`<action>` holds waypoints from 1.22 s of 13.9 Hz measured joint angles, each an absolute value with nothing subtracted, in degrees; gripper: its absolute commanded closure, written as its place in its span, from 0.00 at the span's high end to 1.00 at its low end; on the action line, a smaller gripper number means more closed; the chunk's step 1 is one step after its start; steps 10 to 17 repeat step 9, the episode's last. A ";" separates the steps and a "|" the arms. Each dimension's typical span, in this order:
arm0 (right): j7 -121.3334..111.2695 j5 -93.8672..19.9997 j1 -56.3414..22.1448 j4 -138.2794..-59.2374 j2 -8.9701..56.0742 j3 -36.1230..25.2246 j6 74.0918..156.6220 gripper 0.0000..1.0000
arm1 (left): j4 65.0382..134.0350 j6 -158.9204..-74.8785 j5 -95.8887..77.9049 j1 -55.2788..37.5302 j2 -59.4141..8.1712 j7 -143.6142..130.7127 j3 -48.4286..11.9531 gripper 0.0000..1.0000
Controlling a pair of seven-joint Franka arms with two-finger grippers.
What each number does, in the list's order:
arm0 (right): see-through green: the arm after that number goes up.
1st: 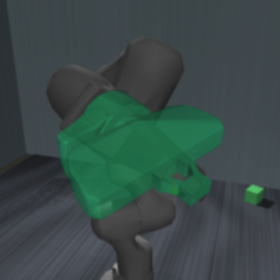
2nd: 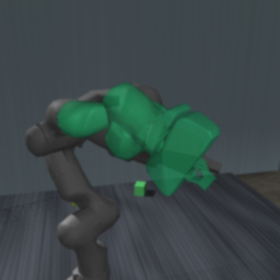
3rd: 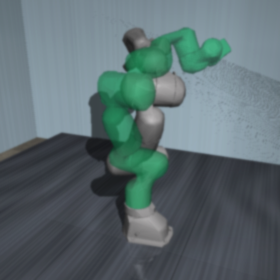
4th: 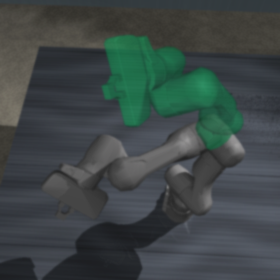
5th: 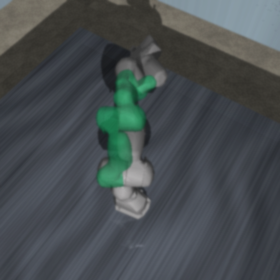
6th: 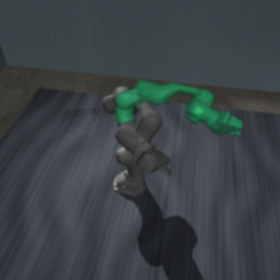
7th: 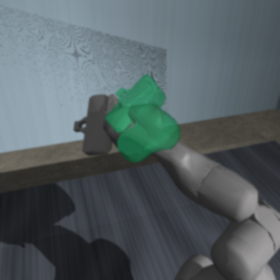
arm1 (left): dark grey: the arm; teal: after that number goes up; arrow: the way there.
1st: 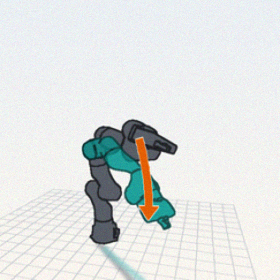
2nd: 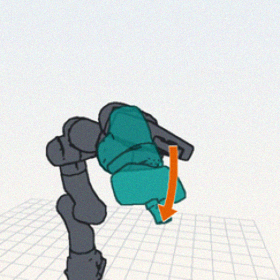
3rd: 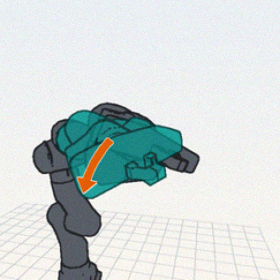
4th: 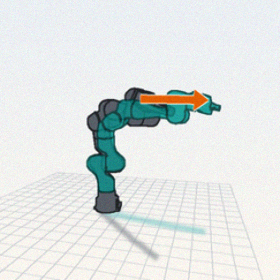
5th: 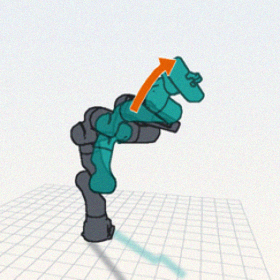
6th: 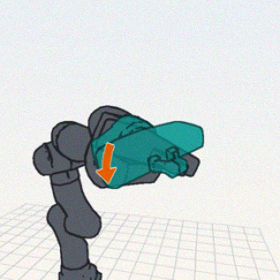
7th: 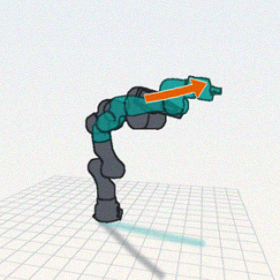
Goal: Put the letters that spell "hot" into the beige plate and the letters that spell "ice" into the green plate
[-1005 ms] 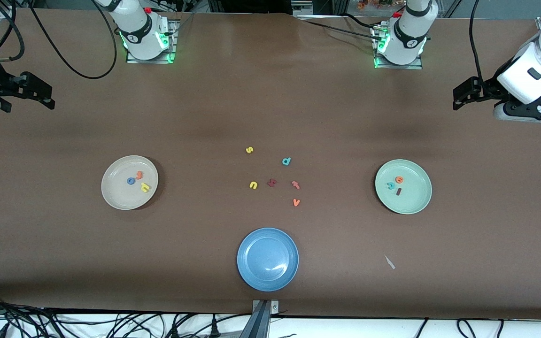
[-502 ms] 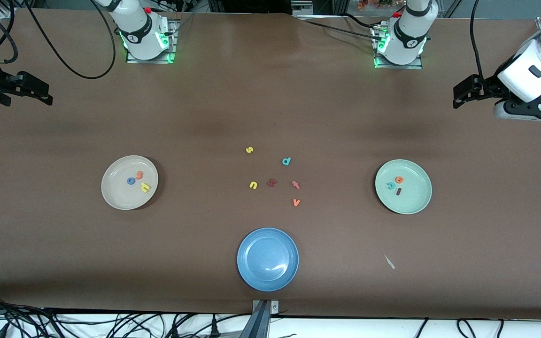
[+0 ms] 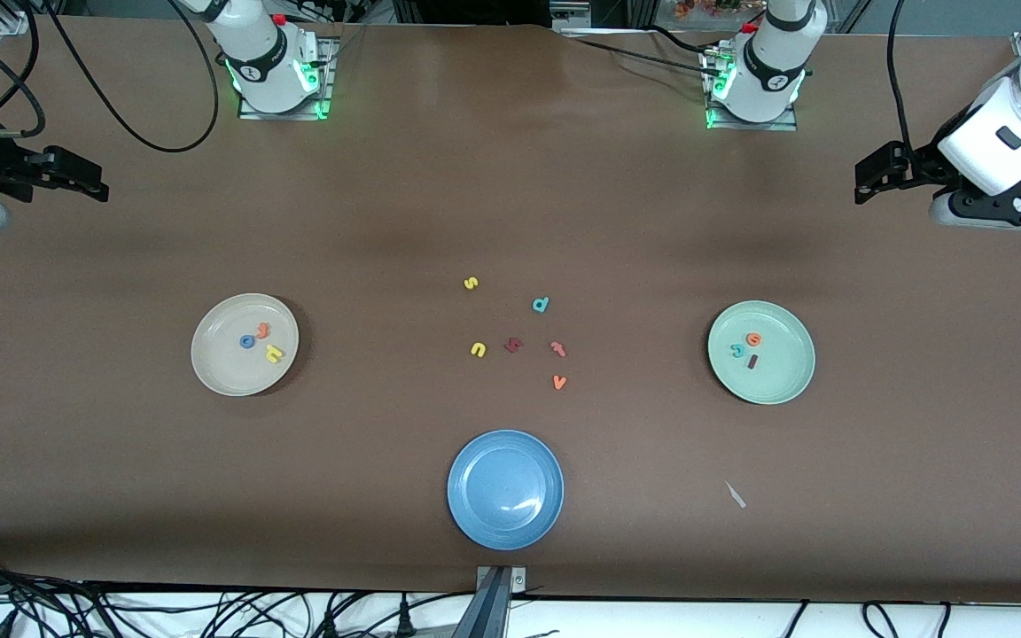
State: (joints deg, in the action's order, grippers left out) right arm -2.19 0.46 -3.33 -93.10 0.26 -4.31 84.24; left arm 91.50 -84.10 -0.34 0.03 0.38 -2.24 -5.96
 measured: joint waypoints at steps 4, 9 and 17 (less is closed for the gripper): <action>-2.05 0.42 -3.61 -93.10 0.32 -4.30 83.59 1.00 | 91.49 -83.95 -0.34 0.03 0.38 -2.24 -5.96 1.00; -2.05 0.42 -3.76 -93.10 0.44 -4.31 83.48 1.00 | 91.45 -83.78 -0.34 0.03 0.38 -2.24 -5.96 1.00; -2.05 0.42 -3.76 -93.10 0.44 -4.31 83.48 1.00 | 91.45 -83.78 -0.34 0.03 0.38 -2.24 -5.96 1.00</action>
